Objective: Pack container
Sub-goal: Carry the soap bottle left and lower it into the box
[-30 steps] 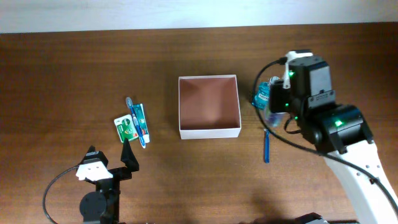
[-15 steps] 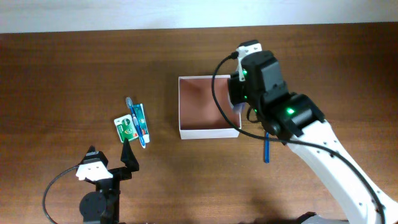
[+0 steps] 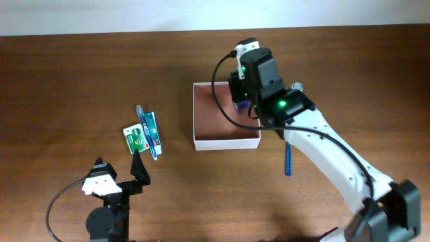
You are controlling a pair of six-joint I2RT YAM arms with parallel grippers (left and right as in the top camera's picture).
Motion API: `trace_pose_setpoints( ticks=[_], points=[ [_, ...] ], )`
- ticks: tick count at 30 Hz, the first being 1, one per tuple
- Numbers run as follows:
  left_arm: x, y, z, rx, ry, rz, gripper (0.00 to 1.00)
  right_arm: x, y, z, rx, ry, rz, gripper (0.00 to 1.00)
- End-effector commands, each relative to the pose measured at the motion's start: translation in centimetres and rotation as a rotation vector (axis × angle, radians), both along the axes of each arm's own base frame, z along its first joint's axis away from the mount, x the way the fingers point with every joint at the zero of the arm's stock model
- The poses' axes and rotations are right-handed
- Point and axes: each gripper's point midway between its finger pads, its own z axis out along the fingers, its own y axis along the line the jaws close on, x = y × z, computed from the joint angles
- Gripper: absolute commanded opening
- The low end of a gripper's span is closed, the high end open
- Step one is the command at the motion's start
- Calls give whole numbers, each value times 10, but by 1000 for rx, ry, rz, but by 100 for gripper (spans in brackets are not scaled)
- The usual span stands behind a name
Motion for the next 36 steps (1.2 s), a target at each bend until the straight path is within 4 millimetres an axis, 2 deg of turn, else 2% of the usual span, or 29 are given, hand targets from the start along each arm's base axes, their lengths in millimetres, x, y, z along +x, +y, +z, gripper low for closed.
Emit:
trace_pose_setpoints(
  ticks=[1, 6, 13, 17, 24, 36],
  points=[
    [0, 2, -2, 20, 1, 4, 99, 11, 6, 11, -4, -48, -9, 32],
    [0, 2, -2, 20, 1, 4, 99, 17, -7, 0, -66, -46, -78, 32],
    [0, 2, -2, 20, 1, 4, 99, 18, -7, -3, -70, -40, -78, 32],
    [0, 2, -2, 20, 1, 4, 99, 22, -15, -13, -108, -34, -121, 32],
    [0, 2, -2, 20, 1, 4, 100, 27, -14, -31, -128, -7, -122, 32],
    [0, 2, -2, 20, 1, 4, 99, 30, -16, -35, -133, -10, -147, 32]
  ],
)
